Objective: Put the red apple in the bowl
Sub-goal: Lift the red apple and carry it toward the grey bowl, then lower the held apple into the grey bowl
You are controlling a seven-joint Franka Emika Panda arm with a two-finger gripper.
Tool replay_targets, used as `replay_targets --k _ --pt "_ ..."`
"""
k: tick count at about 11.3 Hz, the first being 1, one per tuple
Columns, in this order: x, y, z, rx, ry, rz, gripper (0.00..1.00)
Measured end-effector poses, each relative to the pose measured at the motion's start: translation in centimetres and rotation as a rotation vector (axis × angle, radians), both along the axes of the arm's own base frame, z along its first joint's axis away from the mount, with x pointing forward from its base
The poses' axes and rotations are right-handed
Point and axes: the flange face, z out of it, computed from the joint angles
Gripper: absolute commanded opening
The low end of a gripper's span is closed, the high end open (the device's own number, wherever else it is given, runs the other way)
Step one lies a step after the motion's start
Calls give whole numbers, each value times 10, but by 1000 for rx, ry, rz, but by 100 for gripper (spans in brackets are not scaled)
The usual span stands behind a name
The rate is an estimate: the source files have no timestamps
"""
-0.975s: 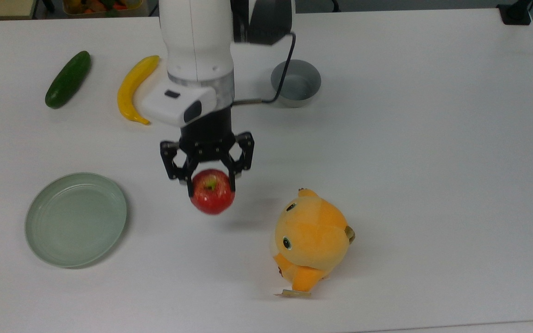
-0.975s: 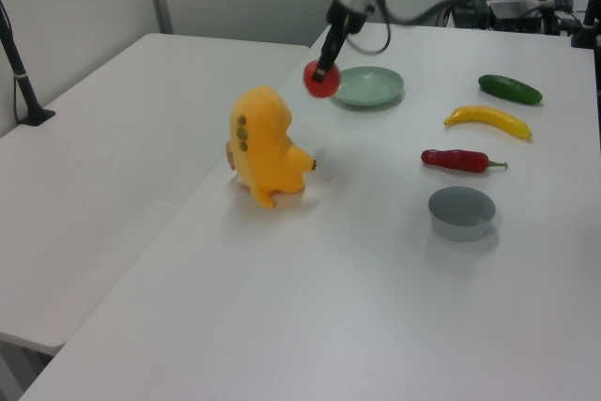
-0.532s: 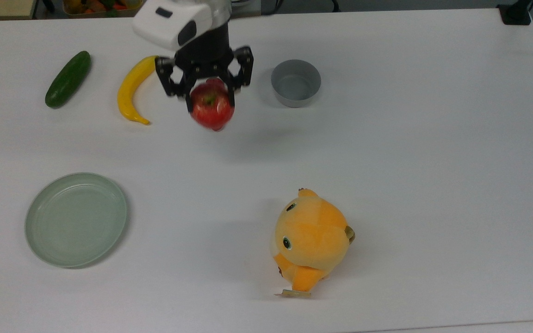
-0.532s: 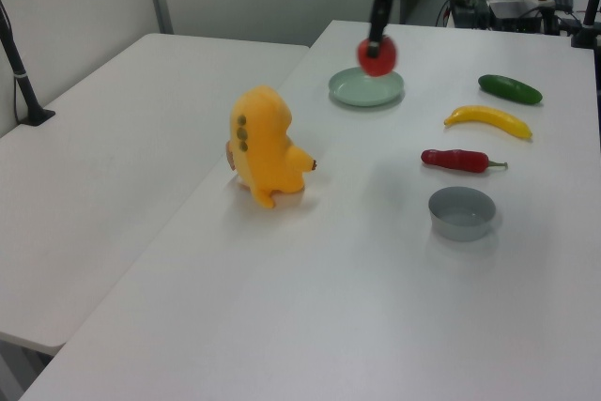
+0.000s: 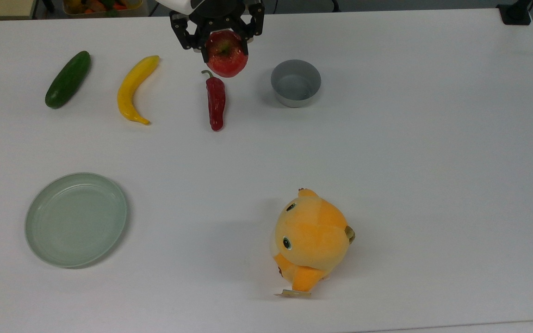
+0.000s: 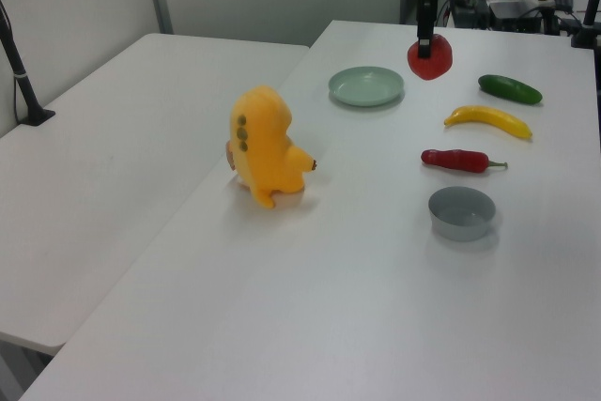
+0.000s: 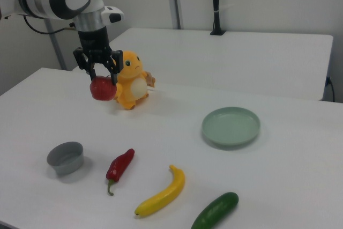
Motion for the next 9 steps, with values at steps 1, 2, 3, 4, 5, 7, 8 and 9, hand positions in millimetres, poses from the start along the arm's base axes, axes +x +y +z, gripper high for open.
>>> replay_targets --k 1,2,3,4,5,7,8,9 --pt "-1 -4 2 1 -3 -7 21" --pt "-1 -6 4 1 -6 -1 21" --pt "-1 -5 4 1 -7 25 21" --pt "-1 -5 3 1 -8 65 21" --pt "-2 -4 2 1 -7 96 21" --pt "-2 -4 -1 2 -2 140 21" --pt "-2 -4 -1 2 -3 158 21" --pt "-2 -4 -2 2 -3 175 21"
